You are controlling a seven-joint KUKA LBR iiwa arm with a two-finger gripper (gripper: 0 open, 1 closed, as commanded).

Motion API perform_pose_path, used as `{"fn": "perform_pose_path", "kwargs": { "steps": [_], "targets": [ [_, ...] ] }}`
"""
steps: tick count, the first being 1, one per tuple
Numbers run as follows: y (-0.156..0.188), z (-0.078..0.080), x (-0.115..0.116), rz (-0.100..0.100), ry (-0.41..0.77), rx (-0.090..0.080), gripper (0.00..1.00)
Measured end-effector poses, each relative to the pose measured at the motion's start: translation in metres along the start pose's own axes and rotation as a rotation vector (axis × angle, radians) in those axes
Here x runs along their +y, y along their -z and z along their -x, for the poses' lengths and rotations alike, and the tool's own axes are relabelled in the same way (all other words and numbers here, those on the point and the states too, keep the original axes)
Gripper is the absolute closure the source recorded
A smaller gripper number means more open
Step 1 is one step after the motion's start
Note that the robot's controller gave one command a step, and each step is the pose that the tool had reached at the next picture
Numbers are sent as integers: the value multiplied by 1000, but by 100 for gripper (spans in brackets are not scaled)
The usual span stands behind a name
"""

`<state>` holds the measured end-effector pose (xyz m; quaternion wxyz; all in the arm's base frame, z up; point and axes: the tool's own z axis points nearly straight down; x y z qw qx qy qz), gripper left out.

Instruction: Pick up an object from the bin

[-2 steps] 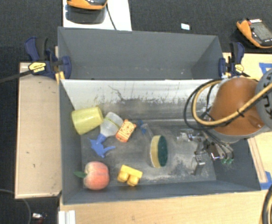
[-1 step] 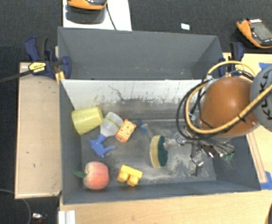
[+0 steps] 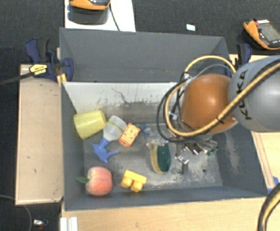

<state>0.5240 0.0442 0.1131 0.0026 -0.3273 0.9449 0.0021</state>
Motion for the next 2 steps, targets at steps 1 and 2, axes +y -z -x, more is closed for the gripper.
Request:
{"fn": "perform_pose_path", "kwargs": {
  "steps": [1, 2],
  "targets": [
    [-31, 9, -25, -17, 365, -17, 0],
    [-37, 27, -11, -11, 215, -10, 100]
  ]
}}
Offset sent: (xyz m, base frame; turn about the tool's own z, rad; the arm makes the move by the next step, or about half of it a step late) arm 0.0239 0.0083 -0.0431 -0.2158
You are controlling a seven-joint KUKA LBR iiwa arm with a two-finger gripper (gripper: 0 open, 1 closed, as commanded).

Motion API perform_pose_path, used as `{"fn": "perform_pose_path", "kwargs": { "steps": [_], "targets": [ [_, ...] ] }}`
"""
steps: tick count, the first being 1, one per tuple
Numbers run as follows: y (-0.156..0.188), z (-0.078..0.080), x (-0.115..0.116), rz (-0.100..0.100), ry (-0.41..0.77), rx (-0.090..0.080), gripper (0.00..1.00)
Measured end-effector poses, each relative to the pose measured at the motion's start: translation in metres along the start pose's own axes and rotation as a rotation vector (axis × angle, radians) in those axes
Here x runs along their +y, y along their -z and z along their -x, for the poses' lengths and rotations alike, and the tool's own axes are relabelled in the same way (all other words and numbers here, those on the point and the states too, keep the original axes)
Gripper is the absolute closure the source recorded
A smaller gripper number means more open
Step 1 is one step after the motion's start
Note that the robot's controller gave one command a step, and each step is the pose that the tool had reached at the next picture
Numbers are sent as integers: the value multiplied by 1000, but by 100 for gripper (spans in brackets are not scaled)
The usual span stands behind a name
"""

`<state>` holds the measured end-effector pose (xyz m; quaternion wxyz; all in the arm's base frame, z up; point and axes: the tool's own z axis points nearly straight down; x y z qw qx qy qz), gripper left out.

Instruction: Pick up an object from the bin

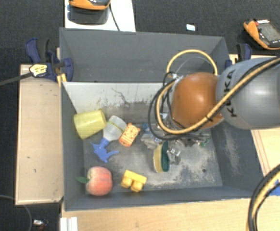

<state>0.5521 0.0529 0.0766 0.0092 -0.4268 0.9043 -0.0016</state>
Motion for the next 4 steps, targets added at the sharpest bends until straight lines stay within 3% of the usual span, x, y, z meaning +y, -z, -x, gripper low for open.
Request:
{"fn": "perform_pose_path", "kwargs": {
  "steps": [1, 4],
  "targets": [
    [0, 0, 0, 0, 0, 0, 100],
    [51, 1, 2, 4, -4, -2, 100]
  ]
}}
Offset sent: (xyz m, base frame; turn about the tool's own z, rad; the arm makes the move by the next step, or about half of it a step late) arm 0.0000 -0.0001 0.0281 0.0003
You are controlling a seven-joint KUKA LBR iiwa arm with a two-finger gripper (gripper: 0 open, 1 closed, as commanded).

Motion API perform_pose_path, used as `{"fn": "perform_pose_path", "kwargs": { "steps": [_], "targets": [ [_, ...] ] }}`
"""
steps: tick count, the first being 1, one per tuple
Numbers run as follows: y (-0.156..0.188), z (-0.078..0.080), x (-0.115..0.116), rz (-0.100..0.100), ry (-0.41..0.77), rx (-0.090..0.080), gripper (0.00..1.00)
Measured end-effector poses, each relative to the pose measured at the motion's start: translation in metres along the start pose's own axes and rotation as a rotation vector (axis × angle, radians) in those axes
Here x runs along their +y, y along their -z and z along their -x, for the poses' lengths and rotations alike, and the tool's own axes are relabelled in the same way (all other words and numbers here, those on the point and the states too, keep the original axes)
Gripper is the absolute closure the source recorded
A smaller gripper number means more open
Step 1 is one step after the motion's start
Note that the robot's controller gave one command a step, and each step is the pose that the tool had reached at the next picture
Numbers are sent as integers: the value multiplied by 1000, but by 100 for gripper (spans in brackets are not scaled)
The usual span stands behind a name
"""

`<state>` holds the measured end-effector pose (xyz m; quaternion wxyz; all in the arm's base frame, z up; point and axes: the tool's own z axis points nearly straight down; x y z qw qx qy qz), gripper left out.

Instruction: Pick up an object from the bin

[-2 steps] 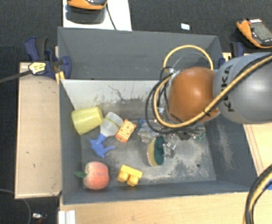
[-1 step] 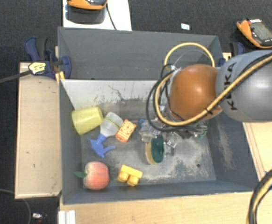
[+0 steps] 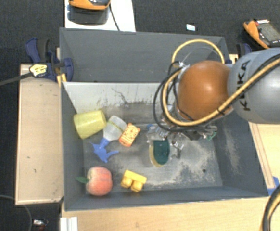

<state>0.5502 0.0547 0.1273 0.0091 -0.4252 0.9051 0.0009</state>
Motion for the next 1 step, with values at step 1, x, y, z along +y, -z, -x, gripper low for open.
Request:
{"fn": "perform_pose_path", "kwargs": {
  "steps": [1],
  "targets": [
    [21, 1, -1, -3, -4, -4, 100]
  ]
}}
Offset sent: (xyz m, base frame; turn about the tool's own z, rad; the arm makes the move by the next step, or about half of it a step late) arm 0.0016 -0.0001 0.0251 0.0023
